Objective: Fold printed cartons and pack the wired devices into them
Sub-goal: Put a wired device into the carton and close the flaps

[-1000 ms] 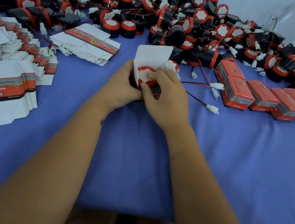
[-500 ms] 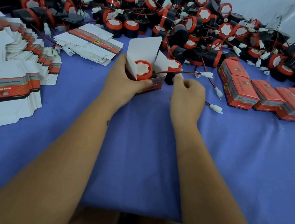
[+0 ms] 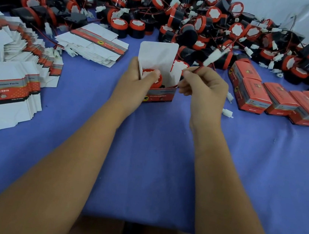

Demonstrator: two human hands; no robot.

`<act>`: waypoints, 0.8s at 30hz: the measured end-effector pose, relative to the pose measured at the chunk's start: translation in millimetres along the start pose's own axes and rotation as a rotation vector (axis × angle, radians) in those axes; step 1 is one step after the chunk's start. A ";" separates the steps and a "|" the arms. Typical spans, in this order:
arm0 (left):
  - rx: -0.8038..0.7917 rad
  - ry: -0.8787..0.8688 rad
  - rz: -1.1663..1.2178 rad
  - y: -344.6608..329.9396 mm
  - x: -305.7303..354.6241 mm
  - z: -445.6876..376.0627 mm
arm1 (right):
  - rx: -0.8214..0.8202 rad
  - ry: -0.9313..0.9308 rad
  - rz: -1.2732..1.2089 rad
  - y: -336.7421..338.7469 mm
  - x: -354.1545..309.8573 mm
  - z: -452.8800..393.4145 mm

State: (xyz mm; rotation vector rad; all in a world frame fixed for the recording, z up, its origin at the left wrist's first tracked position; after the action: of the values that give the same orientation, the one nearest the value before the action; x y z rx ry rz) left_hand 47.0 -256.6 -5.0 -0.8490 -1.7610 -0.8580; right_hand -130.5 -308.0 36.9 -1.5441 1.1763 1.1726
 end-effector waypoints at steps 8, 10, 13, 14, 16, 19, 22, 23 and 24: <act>0.008 -0.002 -0.012 1.0 -1.4 -3.2 | -0.268 0.051 0.245 -49.3 3.8 17.5; -0.027 0.020 0.019 -0.3 -4.1 -4.2 | -0.260 0.001 0.065 -45.1 3.5 15.8; -0.121 0.020 0.035 -6.0 -3.7 -3.9 | -0.153 0.021 0.077 -30.5 3.2 9.4; -0.146 0.009 0.033 -7.6 -2.3 -3.1 | -0.123 0.051 0.113 -28.1 1.7 8.8; -0.185 -0.014 0.037 -10.6 0.3 -1.8 | -0.066 0.083 0.180 -24.1 -0.2 7.2; -0.238 -0.026 0.030 -14.9 1.1 -0.8 | -0.005 0.055 0.184 -16.4 1.0 2.0; -0.303 -0.027 0.030 -21.0 1.4 0.7 | 0.046 0.053 0.191 -9.5 -1.5 0.9; -0.313 -0.024 0.038 -22.0 1.2 1.0 | 0.063 0.048 0.188 -7.2 -1.6 0.8; -0.314 -0.023 0.047 -22.9 1.3 1.2 | 0.077 0.039 0.182 -5.2 -0.9 0.6</act>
State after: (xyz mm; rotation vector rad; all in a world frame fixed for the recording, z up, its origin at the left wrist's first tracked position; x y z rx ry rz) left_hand 26.8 -267.0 -8.0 -1.1025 -1.6422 -1.1156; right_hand -125.7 -306.2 38.1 -1.4318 1.3950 1.2044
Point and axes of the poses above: each hand's wrist, its own z-axis away from the middle knuckle, its own y-axis out of the back of the hand, x = y × z, the point moved 10 cm from there along -z, towards the middle knuckle, and after that the axes turned 6 degrees about -y, right-handed, at the moved point
